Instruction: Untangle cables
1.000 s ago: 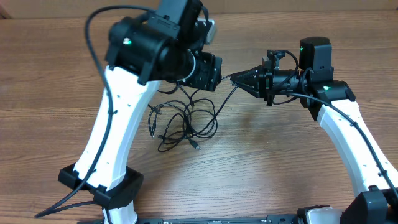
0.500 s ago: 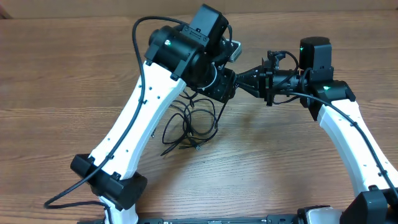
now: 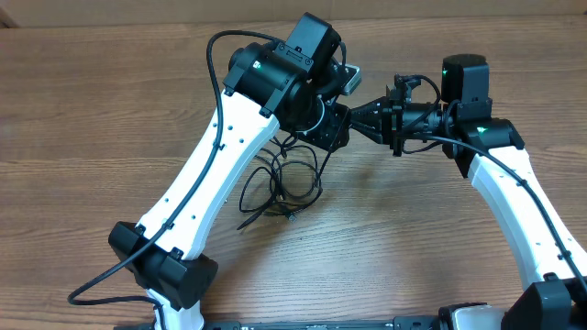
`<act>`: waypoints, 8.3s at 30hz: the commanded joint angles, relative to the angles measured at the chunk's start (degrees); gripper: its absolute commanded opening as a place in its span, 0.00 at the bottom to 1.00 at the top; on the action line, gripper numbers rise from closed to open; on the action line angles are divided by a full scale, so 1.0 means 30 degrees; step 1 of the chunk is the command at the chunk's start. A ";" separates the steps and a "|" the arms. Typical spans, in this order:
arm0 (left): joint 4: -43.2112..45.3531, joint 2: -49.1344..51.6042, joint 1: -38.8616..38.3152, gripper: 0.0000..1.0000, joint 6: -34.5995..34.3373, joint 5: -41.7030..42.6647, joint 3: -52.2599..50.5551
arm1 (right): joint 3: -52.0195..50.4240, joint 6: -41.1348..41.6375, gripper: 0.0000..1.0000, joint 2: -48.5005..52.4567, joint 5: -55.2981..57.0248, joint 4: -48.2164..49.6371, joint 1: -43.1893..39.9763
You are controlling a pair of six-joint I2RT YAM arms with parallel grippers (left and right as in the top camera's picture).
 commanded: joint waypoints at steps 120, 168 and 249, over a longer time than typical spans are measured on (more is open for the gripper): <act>0.5282 0.0714 -0.4918 0.82 -0.1749 -0.6652 -0.9872 | 0.0459 -1.0542 1.00 -0.0408 2.0757 -0.8262 -0.4058; 1.0994 0.0714 -0.5238 0.50 0.7206 -0.3738 -1.6633 | 0.0459 -1.0542 1.00 -0.0408 2.0757 -0.8262 -0.4058; 1.0185 -0.3147 0.1785 0.04 -0.7322 -0.3854 1.3012 | 0.0459 -1.0542 1.00 -0.0408 2.0757 -0.8262 -0.4058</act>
